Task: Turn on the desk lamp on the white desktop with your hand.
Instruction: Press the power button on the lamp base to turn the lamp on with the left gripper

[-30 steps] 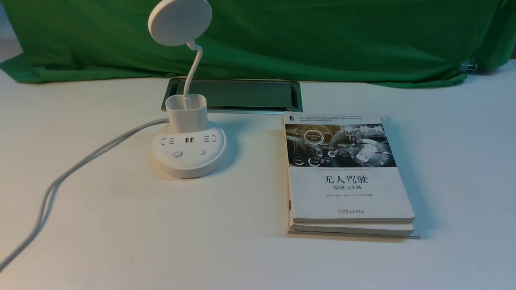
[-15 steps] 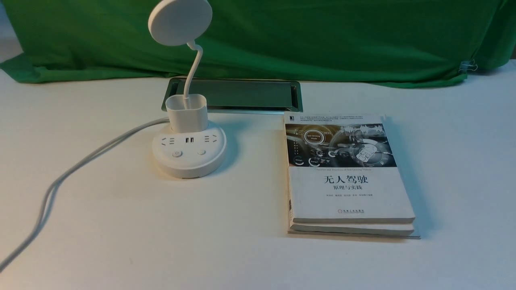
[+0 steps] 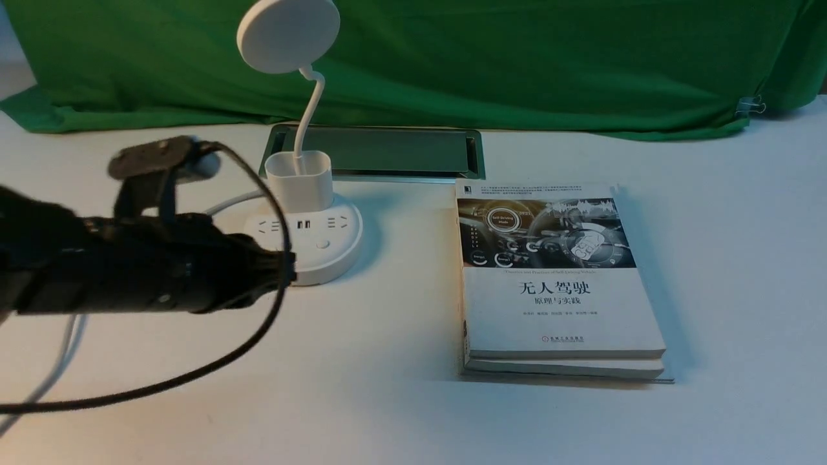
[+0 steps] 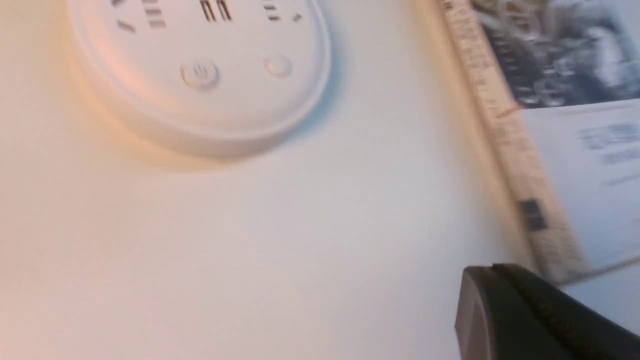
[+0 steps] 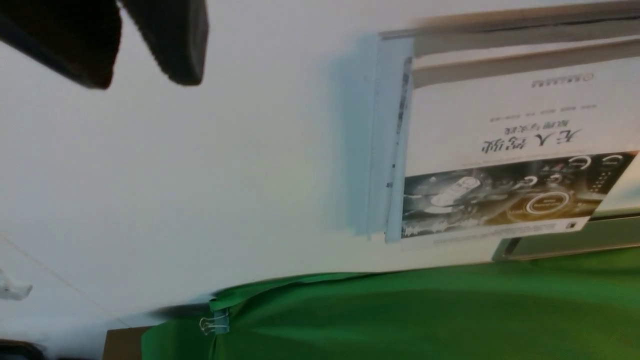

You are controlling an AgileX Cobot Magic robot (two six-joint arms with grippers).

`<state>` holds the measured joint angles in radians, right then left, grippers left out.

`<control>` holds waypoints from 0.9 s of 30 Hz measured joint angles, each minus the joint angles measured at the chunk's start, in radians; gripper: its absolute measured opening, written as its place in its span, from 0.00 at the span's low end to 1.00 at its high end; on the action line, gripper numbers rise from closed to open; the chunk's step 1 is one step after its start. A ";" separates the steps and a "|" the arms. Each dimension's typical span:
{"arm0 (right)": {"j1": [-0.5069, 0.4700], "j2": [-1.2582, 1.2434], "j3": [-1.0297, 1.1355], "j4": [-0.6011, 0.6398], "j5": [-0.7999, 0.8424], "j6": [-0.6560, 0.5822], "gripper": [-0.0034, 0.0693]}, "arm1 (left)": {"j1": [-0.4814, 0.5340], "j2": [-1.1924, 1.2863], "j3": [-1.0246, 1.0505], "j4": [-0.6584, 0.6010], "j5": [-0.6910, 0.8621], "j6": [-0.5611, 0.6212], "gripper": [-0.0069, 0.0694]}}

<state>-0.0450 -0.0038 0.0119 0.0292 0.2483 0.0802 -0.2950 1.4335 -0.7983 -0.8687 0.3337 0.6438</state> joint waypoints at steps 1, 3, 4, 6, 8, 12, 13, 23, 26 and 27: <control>0.000 0.000 0.000 0.000 0.000 0.000 0.37 | -0.038 0.042 -0.039 0.142 -0.044 -0.117 0.09; 0.000 0.000 0.000 0.000 0.000 0.000 0.37 | -0.077 0.125 -0.100 0.361 -0.082 -0.311 0.09; 0.000 0.000 0.000 0.000 0.000 0.000 0.38 | -0.089 0.165 -0.134 0.474 -0.091 -0.418 0.09; 0.000 0.000 0.000 0.000 0.000 0.000 0.38 | -0.096 0.203 -0.173 0.593 -0.096 -0.533 0.09; 0.000 0.000 0.000 0.000 0.000 0.000 0.38 | -0.099 0.272 -0.228 0.732 -0.100 -0.670 0.09; 0.000 0.000 0.000 0.000 -0.001 0.000 0.38 | -0.099 0.399 -0.346 0.886 -0.071 -0.807 0.09; 0.000 0.000 0.000 0.000 -0.001 0.000 0.38 | -0.099 0.410 -0.360 0.895 -0.067 -0.810 0.09; 0.000 0.000 0.000 0.000 -0.001 0.000 0.38 | -0.085 0.477 -0.414 0.916 -0.077 -0.824 0.09; 0.000 0.000 0.000 0.000 -0.001 0.000 0.37 | -0.073 0.483 -0.414 0.916 -0.090 -0.824 0.09; 0.000 0.000 0.000 0.000 -0.001 0.000 0.37 | -0.070 0.485 -0.414 0.916 -0.091 -0.824 0.09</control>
<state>-0.0450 -0.0038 0.0119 0.0292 0.2474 0.0802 -0.3653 1.9189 -1.2128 0.0476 0.2425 -0.1803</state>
